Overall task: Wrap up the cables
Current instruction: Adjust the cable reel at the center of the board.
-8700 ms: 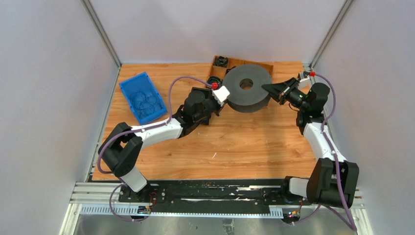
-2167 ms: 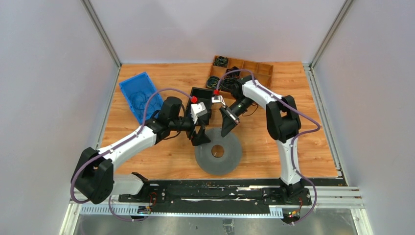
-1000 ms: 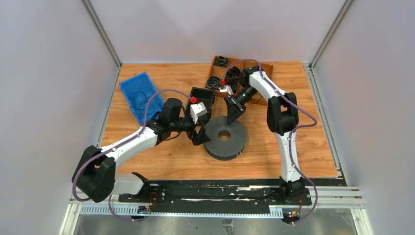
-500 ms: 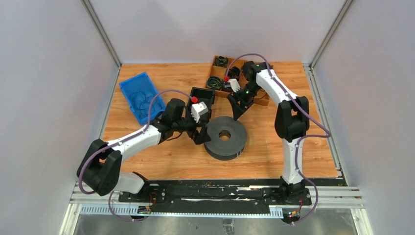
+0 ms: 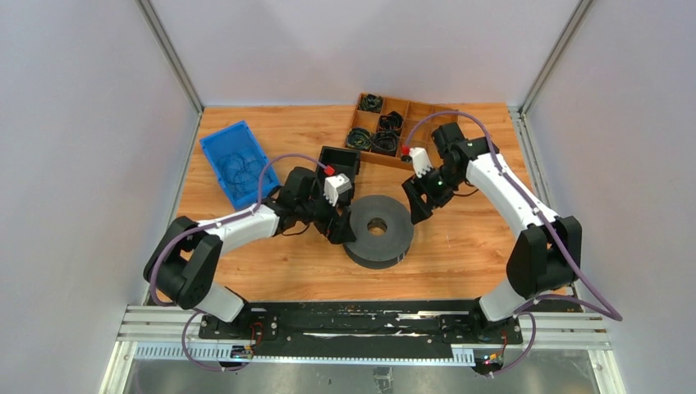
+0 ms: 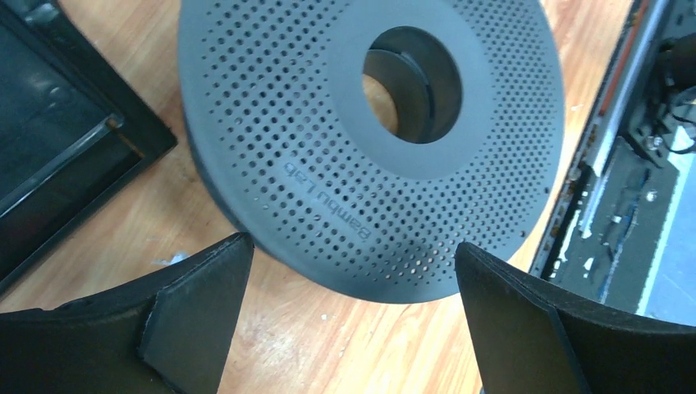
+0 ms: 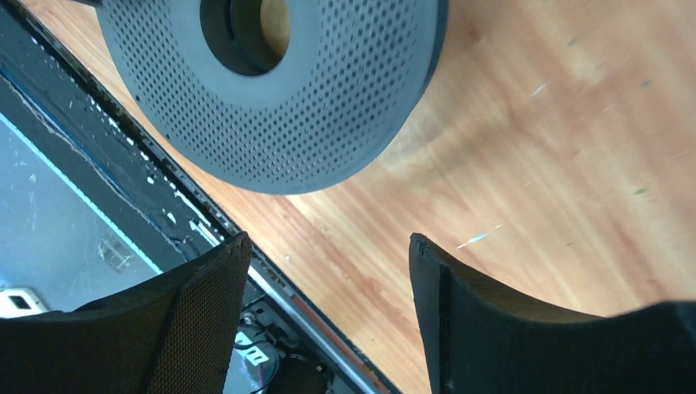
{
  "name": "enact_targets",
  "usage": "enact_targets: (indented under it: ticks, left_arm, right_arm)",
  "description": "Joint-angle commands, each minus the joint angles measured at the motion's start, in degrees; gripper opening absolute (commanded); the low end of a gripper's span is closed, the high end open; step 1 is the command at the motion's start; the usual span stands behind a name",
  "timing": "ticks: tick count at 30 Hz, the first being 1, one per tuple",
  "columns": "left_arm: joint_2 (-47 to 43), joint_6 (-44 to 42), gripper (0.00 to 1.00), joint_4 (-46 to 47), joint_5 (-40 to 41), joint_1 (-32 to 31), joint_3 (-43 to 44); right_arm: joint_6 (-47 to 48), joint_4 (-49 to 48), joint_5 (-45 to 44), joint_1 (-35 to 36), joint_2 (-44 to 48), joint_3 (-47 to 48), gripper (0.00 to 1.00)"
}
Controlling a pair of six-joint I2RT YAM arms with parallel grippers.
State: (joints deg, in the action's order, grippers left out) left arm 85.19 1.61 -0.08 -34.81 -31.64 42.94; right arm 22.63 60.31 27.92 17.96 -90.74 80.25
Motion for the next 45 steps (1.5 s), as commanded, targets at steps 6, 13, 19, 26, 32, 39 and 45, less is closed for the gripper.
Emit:
enact_targets:
  ticks: [6, 13, 19, 26, 32, 39, 45]
  left_arm:
    - [-0.22, -1.76, 0.98, 0.08, -10.01, -2.72, 0.5]
    - [0.48, -5.81, 0.98, -3.47, -10.27, -6.07, 1.85]
    - [1.55, -9.28, 0.98, -5.15, -10.08, -10.03, 2.44]
    - [1.39, -12.57, 0.98, -7.2, -9.3, -13.26, 3.19]
    - [0.51, -20.37, 0.98, -12.2, -8.03, -18.75, 4.35]
    - [0.47, -22.62, 0.98, -14.42, -5.09, -20.0, 5.16]
    - [-2.19, -24.65, 0.98, -15.43, -2.53, -19.96, 5.06]
  right_arm:
    - [-3.86, -5.04, 6.12, -0.89, 2.65, -14.03, 0.68]
    - [-3.33, -6.13, 8.96, -0.92, -1.41, -13.74, 0.66]
    - [-2.79, -8.64, 3.65, -1.06, -3.95, -12.73, 0.65]
    - [-1.27, -8.72, 3.42, -1.02, -6.99, -8.48, 0.64]
    - [-0.81, -9.08, 0.85, -1.21, -6.66, -4.76, 0.63]
    - [-3.66, -10.21, -3.01, -6.19, 0.55, -8.28, 0.68]
    - [-6.21, -8.23, -0.68, -10.24, 5.31, -14.63, 0.75]
